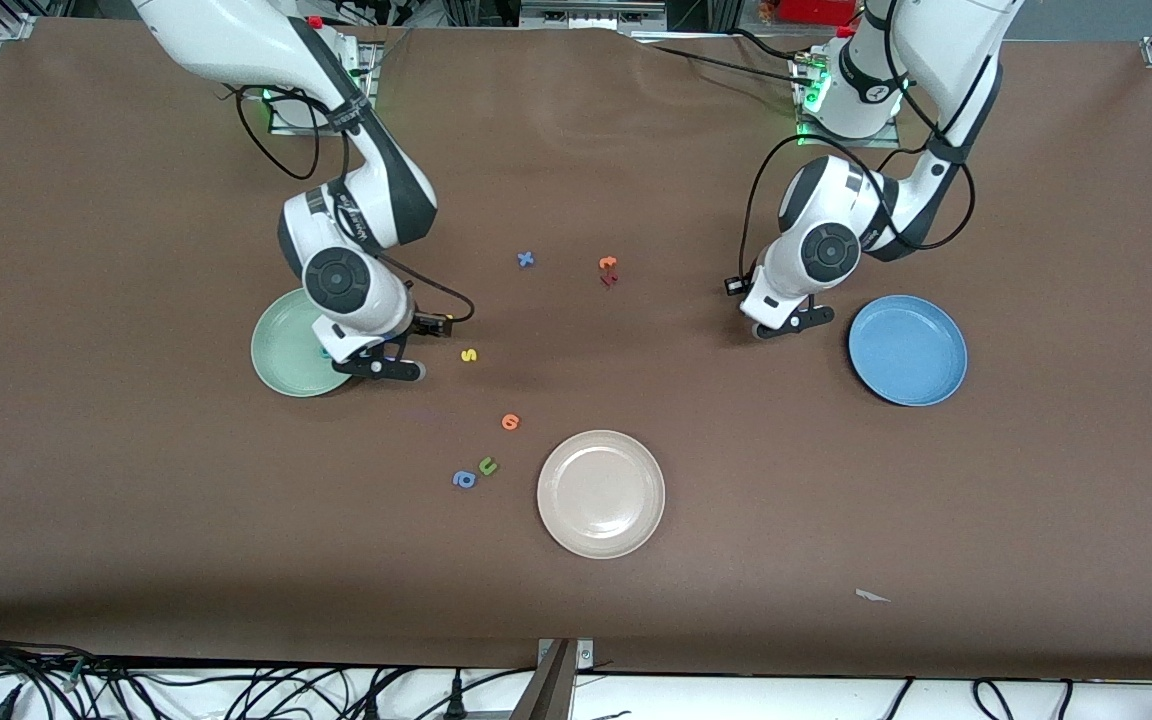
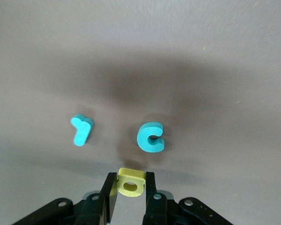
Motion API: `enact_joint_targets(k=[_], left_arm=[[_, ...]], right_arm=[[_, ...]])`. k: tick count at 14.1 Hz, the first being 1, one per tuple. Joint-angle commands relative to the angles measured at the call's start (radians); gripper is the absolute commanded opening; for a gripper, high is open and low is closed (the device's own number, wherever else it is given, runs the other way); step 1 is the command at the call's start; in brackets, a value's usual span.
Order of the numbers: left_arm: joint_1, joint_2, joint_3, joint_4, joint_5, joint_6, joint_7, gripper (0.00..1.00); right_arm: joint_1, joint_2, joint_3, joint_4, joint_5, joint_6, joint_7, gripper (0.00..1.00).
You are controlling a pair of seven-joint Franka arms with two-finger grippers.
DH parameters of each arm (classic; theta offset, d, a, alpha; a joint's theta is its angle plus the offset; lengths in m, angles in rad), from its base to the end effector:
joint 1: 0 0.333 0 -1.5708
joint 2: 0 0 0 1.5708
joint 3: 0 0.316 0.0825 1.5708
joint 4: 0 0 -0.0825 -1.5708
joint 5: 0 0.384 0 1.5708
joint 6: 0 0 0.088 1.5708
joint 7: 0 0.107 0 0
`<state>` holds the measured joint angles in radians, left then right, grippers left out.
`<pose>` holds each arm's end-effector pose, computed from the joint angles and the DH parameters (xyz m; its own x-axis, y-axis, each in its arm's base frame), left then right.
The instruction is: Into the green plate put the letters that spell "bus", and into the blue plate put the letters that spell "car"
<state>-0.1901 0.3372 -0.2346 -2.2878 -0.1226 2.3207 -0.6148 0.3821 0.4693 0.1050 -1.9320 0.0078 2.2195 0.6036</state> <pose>0.4501 -0.2114 0.1872 0.9040 0.2788 -0.3240 0.2743 -0.9597 -0.0605 0.5344 0.2812 0.2300 0.9754 -0.1315 -0.1770 -0.1231 -0.9907 0.0580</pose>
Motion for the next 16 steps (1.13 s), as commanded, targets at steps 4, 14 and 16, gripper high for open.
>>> enact_joint_targets(k=[4,14,16], left_arm=[[0.174,-0.106,0.003,0.137,-0.017,-0.352,0.218,0.11],[0.416,0.081,0.006,0.309,0.236,-0.445,0.394,0.14],[0.431,0.115,0.005,0.306,0.236,-0.419,0.392,0.23]], right_arm=[[-0.003,-0.006,0.041,-0.151,0.009,0.227,0.053,0.56],[0.009,0.02,0.041,-0.179,0.009,0.295,0.051,0.5],[0.012,0.022,0.041,-0.179,0.009,0.295,0.051,0.4]])
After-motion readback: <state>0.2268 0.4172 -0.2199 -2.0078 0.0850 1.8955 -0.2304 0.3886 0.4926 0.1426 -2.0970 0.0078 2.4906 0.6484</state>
